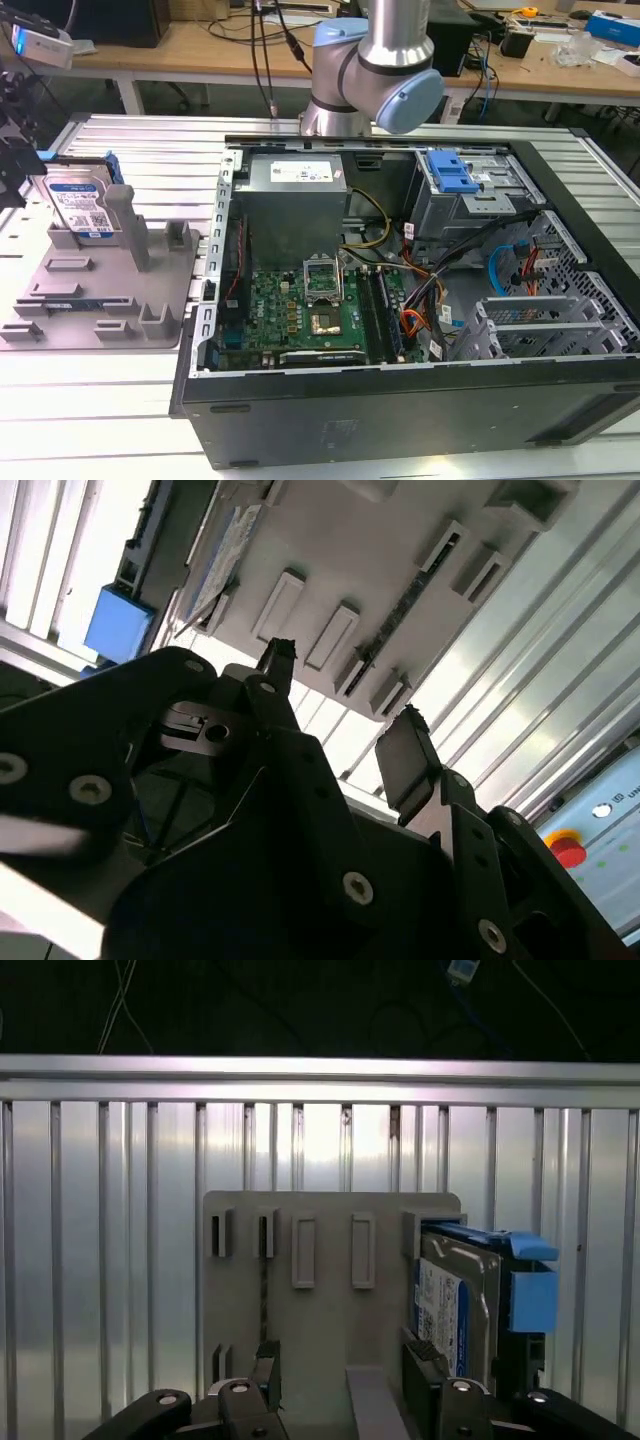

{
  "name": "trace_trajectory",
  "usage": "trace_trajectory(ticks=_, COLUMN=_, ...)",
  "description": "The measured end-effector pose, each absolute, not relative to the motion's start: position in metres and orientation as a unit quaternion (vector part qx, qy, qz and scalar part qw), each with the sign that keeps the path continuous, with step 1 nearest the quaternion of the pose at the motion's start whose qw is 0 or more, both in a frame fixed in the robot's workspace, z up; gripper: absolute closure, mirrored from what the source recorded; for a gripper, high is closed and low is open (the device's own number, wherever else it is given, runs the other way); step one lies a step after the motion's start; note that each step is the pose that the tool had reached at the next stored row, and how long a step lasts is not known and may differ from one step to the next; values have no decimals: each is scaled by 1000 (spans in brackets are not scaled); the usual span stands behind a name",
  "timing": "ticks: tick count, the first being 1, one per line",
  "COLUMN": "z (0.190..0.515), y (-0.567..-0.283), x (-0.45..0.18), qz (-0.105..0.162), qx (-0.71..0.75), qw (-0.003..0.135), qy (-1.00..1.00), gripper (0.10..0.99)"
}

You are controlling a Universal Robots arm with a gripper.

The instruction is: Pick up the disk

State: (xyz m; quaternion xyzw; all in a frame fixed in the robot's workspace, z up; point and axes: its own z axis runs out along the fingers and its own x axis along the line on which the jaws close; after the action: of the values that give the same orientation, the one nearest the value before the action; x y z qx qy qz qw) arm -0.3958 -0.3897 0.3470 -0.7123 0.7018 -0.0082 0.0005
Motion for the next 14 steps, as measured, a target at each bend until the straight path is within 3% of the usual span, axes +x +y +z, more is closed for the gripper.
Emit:
trace_trajectory(ticks=11, z=347, y=-326, x=-411, qz=-8, qx=-712, qw=0, qy=702, gripper=486)
trace_trajectory(ticks=14, z=346, y=-322, x=-417, qz=-9, qx=-712, qw=-1, qy=702, gripper=486)
